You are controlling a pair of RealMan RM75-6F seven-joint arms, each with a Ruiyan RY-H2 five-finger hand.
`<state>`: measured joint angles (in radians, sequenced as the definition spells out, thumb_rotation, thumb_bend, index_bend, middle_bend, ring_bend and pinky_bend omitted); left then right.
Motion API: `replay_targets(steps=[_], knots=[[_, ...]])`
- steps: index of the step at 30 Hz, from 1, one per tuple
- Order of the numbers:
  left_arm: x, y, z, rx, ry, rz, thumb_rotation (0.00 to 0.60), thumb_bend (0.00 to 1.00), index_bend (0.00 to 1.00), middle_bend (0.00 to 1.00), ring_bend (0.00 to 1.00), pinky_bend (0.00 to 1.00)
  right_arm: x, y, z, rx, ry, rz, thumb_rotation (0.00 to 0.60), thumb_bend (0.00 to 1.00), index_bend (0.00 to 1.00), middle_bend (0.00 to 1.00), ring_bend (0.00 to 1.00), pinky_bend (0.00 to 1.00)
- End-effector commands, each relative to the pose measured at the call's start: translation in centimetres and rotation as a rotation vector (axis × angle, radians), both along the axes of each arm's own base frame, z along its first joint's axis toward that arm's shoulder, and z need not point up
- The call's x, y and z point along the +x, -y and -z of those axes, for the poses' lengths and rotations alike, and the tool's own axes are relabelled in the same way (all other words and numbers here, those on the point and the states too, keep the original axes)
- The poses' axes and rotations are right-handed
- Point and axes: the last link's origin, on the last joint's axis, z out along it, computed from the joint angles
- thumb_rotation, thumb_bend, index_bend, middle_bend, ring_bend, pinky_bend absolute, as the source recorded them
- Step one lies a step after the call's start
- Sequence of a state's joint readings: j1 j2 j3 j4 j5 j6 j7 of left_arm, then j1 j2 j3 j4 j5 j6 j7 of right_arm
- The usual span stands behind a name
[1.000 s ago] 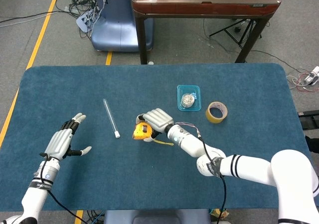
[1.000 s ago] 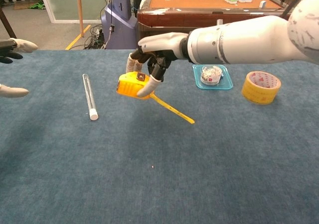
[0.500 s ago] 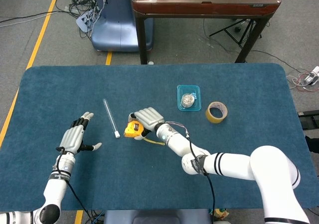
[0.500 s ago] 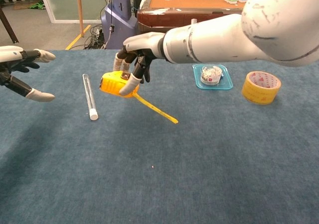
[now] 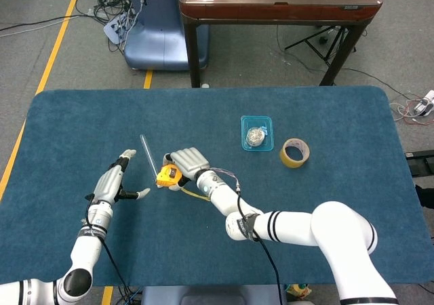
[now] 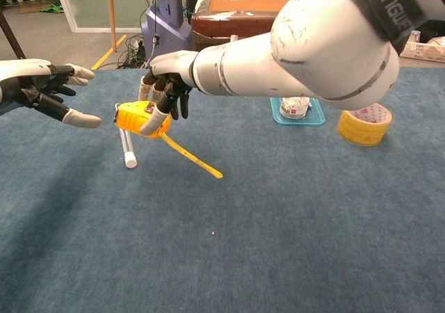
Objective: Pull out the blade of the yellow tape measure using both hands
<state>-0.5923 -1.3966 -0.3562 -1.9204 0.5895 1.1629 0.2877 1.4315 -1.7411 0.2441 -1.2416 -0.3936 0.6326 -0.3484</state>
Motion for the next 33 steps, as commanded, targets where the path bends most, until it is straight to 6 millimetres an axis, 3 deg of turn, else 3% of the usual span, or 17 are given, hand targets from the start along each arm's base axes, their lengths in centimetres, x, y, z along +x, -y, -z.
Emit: replay_targets(steps=[1,13,33], knots=[[0.2,-0.3,0.1,-0.002,0.02,-0.006,0.6,0.15,0.0,0.0,0.0,0.0,0.2,0.1,0.5,0.004,0.027,0.019,0.6,0.63,0.64,0.64,0.54,0.46],[1.0,-1.0,0.6,0.003,0.051,-0.024,0.6,0.15,0.0,0.0,0.0,0.0,0.7,0.6,2.3,0.041,0.111,0.061,0.6,0.62,0.64,0.64,0.54,0.46],[0.8,-0.8,0.5,-0.004,0.036,-0.035,0.6,0.15,0.0,0.0,0.0,0.0,1.0,0.9,3.5,0.115,0.141,0.027,0.6,0.62,0.64,0.64,0.54,0.46]])
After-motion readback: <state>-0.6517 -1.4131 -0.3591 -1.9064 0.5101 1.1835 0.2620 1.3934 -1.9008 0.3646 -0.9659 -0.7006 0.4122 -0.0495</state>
